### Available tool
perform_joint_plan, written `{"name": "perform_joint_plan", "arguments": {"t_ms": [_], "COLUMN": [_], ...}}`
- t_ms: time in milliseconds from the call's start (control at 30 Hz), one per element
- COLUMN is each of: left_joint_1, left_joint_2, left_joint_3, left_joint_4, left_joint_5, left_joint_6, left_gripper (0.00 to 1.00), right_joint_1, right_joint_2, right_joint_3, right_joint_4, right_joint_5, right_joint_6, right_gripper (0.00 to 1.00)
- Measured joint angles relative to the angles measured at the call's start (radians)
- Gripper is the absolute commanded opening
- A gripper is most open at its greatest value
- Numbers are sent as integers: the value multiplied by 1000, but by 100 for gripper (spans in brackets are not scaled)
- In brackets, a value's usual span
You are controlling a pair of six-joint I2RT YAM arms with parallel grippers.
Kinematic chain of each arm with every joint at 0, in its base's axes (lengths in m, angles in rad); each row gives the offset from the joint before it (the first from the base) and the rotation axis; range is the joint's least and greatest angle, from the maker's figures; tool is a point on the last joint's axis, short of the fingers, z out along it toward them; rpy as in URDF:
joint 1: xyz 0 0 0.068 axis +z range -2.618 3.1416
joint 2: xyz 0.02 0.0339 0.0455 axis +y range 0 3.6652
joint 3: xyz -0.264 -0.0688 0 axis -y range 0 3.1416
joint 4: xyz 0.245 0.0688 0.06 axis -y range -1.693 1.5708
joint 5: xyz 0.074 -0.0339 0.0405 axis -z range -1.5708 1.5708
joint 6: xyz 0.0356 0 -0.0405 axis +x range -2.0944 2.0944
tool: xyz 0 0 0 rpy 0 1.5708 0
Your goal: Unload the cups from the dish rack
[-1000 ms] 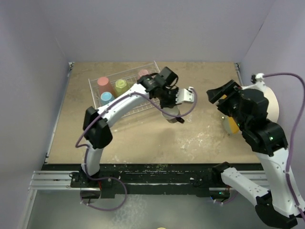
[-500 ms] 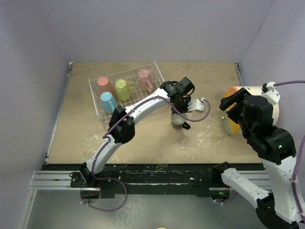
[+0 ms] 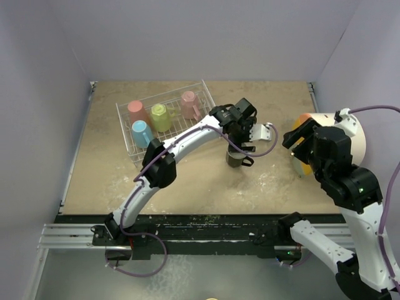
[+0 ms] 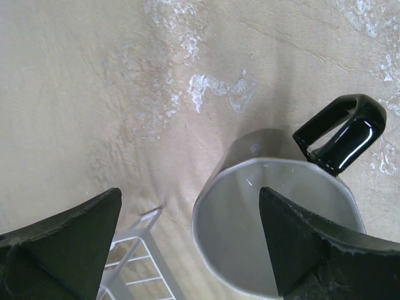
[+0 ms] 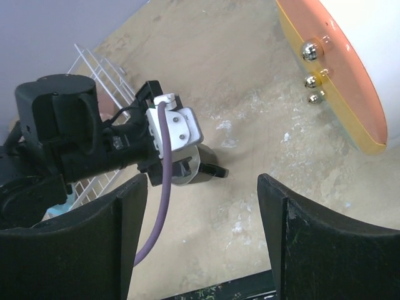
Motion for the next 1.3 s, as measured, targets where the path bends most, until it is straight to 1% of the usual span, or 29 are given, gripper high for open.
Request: {"name": "perform_joint_plan", "arguments": {"t_ms": [33,167,333,400,500,600,667,733,900,1000,1067,1200,1300], "left_joint_1": [0,6,47,85,174,278,354,409,541,640,684,712,713], "left_joint_2": [-6,-69,-248,-340,-497,-653,-769,-860,-999,-1033,-1035,-1023,-1016], "left_joint_3": [0,-18,-57,-74,-127,-231,-352,-460,-657,-743,-787,-839,-853], "left_joint_4": [0,-7,-31,-43,-57,-49,-35,-29,-11,27,59,111,141], "left_joint_5": [-3,-17,-10,-5,3,-3,-16,-25,-6,23,29,50,76], "left_joint_6": [0,-19,-68,-93,-139,-179,-200,-216,-261,-288,-303,-334,-357], "left_gripper": [100,99,99,99,99,99,99,99,99,99,100,99,99], "right_joint_1": [0,0,0,0,0,3,21,66,196,233,238,235,232], "right_joint_2": [2,23,79,108,163,239,317,419,717,874,960,1143,1256], "right_joint_3": [0,0,1,2,3,3,5,25,183,305,371,524,589], "right_joint_4": [0,14,54,84,158,253,328,390,463,493,504,511,520], "right_joint_5": [-2,-15,-25,-25,-51,-109,-140,-147,-178,-209,-225,-232,-236], "right_joint_6": [-4,-31,-99,-135,-184,-226,-256,-285,-351,-385,-409,-463,-499], "right_gripper": [75,77,80,82,86,87,88,88,87,87,87,87,86]}}
